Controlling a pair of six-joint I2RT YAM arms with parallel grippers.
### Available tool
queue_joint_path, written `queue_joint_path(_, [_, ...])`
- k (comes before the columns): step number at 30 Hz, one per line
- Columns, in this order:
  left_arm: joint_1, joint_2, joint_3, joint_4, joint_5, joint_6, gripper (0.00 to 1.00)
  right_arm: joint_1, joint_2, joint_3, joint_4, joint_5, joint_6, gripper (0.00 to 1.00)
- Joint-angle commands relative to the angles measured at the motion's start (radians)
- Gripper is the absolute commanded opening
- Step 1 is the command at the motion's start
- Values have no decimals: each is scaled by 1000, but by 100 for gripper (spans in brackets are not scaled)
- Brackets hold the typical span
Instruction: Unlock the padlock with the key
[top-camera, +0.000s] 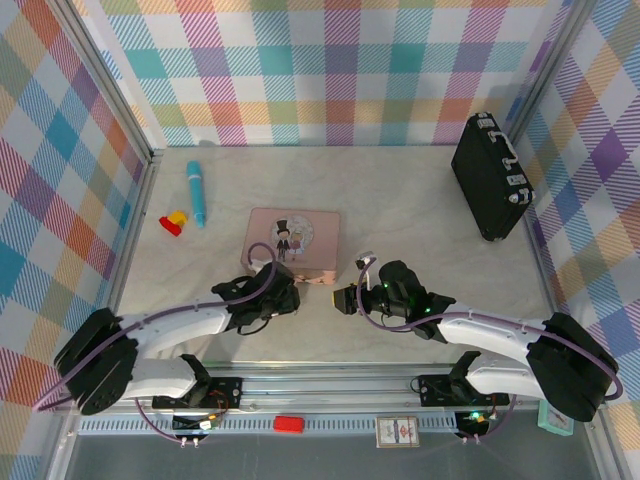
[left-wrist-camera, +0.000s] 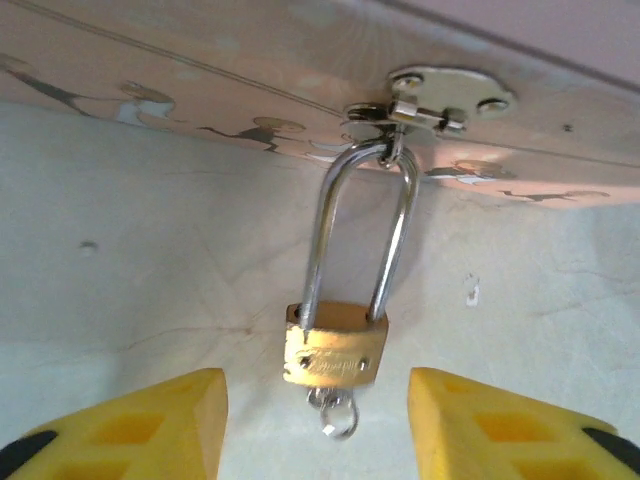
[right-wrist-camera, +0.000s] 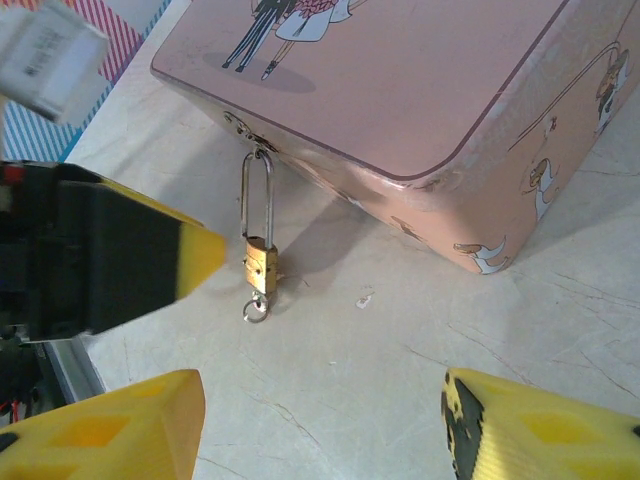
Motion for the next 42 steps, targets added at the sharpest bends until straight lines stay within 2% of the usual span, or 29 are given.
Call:
queue_joint_path(1, [16,-86,13,-124,-55,29,54,-5,15,35,8,-10,26,64])
queue_joint_path(6, [72,-156,109,-250,-98,106,58,1,54,38,57,-36,92,63])
queue_joint_path(10, [181,-119,232,-305,-116,189,64,51,124,54,116,-6,180,61])
queue_joint_path(16, [377,45,353,-250,12,251,68,99,274,139,149,20,267,59])
queue_joint_path(21, [457,186,385,-171,93,255,69,96,340,238,39,55,228,61])
queue_joint_path(24, [466,238,382,-127,123,249,69,69,365,294,-26,45,184,63])
queue_joint_path(28, [463,283,357,-65,179,221,68,-14,420,363,-84,-36,121,63])
queue_joint_path(32, [411,290,340,-33,179,197,67,-82,492,450,-149,-91,40,63])
queue_joint_path(37, [339,301,319,-13,162,159,67,-132,513,489,-163,-125,-11,62])
queue_joint_path(42, [311,285,263,28,137,96,66,-137,491,410,-70,-156,59,59])
